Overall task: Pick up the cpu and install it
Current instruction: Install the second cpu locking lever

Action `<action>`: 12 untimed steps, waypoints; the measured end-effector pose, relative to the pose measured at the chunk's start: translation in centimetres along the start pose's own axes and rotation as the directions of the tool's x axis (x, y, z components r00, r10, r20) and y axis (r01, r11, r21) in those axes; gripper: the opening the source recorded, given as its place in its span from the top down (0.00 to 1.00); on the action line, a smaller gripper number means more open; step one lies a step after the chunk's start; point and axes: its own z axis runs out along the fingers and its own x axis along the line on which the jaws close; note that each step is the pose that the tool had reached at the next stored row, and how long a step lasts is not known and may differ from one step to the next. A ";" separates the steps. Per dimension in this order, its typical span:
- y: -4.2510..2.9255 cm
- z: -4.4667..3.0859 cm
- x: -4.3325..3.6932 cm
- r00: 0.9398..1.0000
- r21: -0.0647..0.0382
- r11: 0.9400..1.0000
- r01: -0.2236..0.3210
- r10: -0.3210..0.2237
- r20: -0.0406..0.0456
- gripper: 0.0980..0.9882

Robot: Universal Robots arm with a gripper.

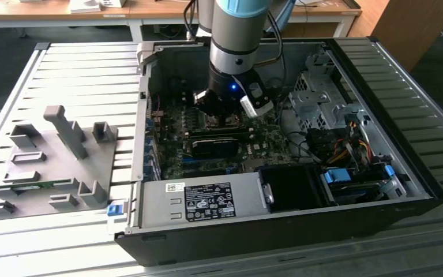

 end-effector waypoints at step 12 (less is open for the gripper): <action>-1.46 -0.08 1.26 1.000 -0.073 0.997 0.003 -0.003 0.002 0.99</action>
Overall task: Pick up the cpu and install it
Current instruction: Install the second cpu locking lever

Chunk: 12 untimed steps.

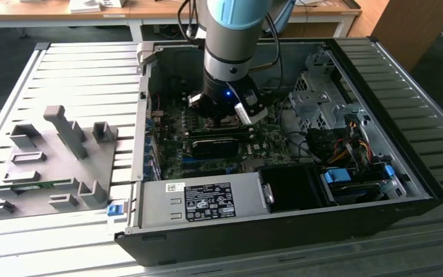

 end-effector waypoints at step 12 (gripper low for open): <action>-0.90 0.48 0.47 1.000 -0.046 0.999 0.002 -0.002 0.001 0.99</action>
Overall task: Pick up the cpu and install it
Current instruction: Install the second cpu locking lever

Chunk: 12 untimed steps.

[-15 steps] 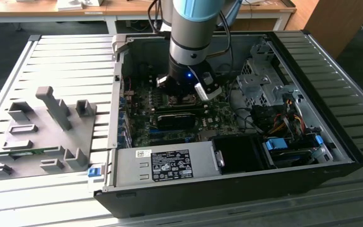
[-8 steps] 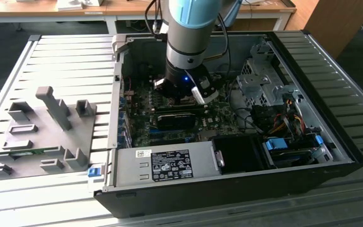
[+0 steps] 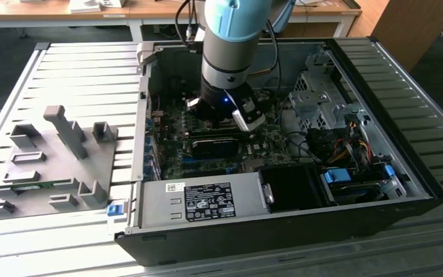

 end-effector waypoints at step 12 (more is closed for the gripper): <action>-0.95 0.43 1.11 1.000 -0.041 0.999 0.002 -0.002 0.001 0.99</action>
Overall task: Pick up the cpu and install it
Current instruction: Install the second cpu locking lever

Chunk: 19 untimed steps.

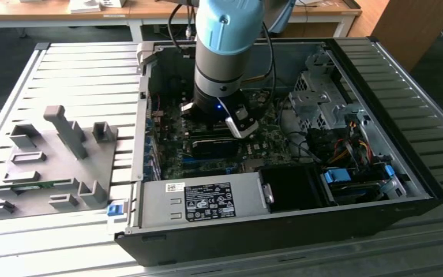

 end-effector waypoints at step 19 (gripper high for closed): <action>-0.61 1.38 0.39 1.000 -0.067 0.998 0.003 -0.003 0.002 0.99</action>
